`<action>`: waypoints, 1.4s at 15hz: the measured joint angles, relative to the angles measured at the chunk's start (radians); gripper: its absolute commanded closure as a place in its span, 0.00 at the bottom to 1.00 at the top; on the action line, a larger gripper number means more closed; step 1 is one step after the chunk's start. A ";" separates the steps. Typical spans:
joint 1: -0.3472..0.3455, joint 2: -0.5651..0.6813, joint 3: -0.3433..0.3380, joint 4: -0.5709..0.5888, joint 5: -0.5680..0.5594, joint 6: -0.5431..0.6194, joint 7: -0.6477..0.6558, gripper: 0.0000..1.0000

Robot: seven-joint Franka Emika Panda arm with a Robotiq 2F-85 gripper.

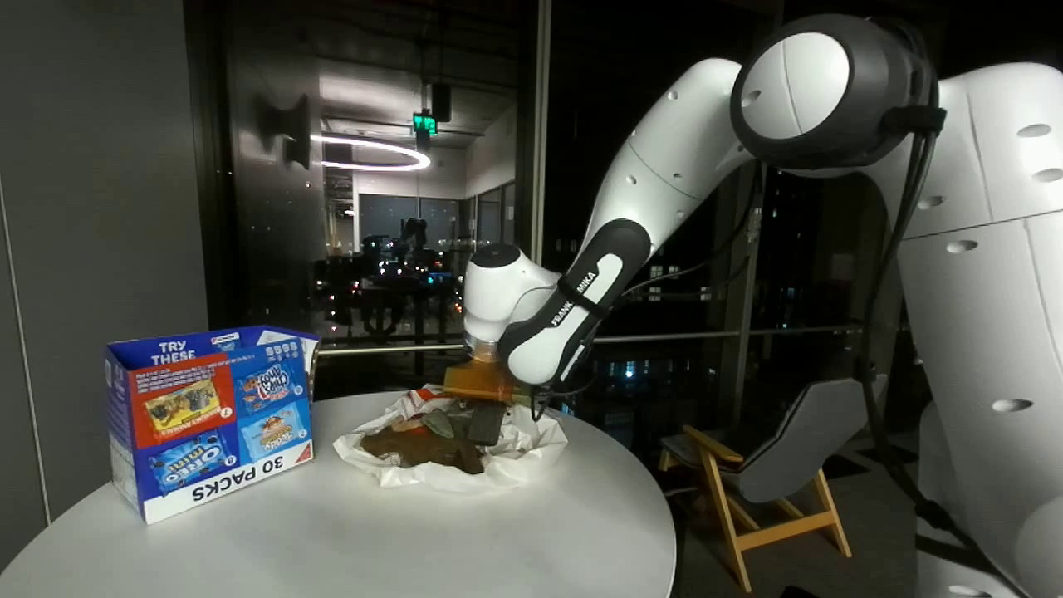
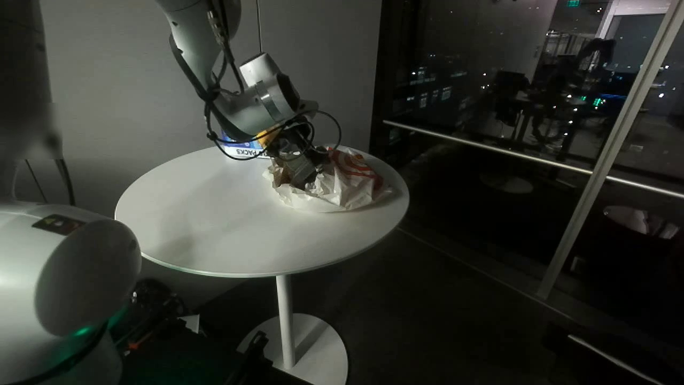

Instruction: Put the items on the table inside the plastic bag except for the blue box

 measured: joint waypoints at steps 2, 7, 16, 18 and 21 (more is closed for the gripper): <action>0.029 -0.005 -0.019 0.003 -0.062 -0.040 0.070 0.00; -0.028 -0.029 0.104 -0.013 -0.031 -0.112 0.069 0.00; -0.052 -0.102 0.143 -0.032 -0.213 -0.109 0.134 0.00; -0.048 -0.112 0.139 -0.033 -0.308 -0.109 0.202 0.00; -0.074 -0.134 0.185 -0.073 -0.241 -0.110 0.158 0.00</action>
